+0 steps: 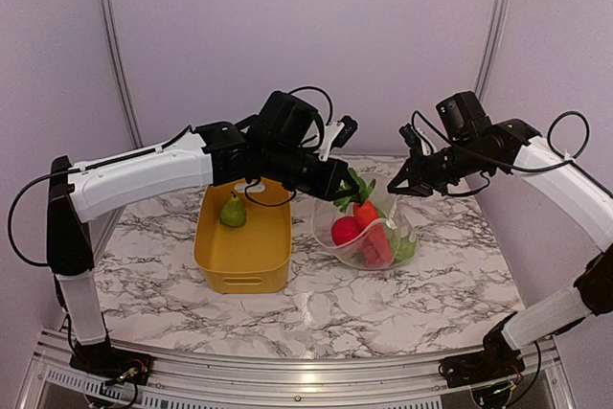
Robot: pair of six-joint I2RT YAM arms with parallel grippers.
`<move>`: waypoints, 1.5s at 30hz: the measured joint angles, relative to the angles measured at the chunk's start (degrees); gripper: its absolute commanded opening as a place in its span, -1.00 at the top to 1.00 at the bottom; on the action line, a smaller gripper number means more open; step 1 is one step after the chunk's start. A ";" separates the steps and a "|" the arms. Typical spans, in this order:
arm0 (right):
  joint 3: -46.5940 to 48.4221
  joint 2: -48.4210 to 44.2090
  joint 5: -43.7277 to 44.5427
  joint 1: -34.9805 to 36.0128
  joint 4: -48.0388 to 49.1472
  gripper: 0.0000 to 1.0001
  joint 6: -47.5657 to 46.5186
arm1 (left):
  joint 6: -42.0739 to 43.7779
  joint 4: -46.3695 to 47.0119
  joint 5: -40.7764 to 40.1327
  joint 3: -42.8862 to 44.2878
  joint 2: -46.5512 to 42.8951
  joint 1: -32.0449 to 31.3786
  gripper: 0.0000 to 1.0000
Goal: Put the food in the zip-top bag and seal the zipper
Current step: Adjust the fake vegetable in the zipper food storage bag.
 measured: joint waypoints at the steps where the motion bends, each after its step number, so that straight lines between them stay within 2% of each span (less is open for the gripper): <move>1: 0.00 -0.04 -0.02 0.00 0.00 1.00 0.02 | -0.48 1.75 -0.26 0.81 1.09 0.00 1.00; 7: 0.00 -0.04 -0.02 0.00 -0.44 1.00 0.04 | -1.31 6.08 -1.75 7.80 9.64 -0.02 1.00; 19: 0.17 -0.07 -1.84 0.00 -0.09 1.00 1.79 | -0.87 6.34 -6.25 4.98 12.52 -1.29 0.99; 26: 0.20 -0.68 -2.95 0.00 0.87 1.00 2.47 | -1.86 5.03 -16.79 8.24 18.14 -1.33 0.45; 31: 0.50 -0.98 -3.45 0.00 0.92 1.00 2.62 | -2.19 2.36 -22.21 9.18 20.81 -1.16 -0.03; 34: 0.50 -1.01 -3.43 0.00 0.92 1.00 2.58 | -2.36 1.97 -23.08 9.25 20.46 -1.14 -0.19; 40: 0.50 -1.05 -3.37 0.00 0.92 1.00 2.23 | -1.40 2.14 -21.57 8.46 16.48 -1.29 -0.37; 43: 0.48 -1.05 -3.15 -0.02 0.92 1.00 2.01 | -1.05 3.45 -19.74 6.99 11.69 -1.33 -0.66; 44: 0.48 -1.05 -3.02 -0.02 0.92 1.00 1.95 | -1.14 4.11 -18.97 6.47 9.86 -1.33 -0.93; 45: 0.46 -1.05 -2.95 -0.04 0.92 1.00 1.81 | -1.27 4.72 -18.51 6.10 8.09 -1.33 -0.97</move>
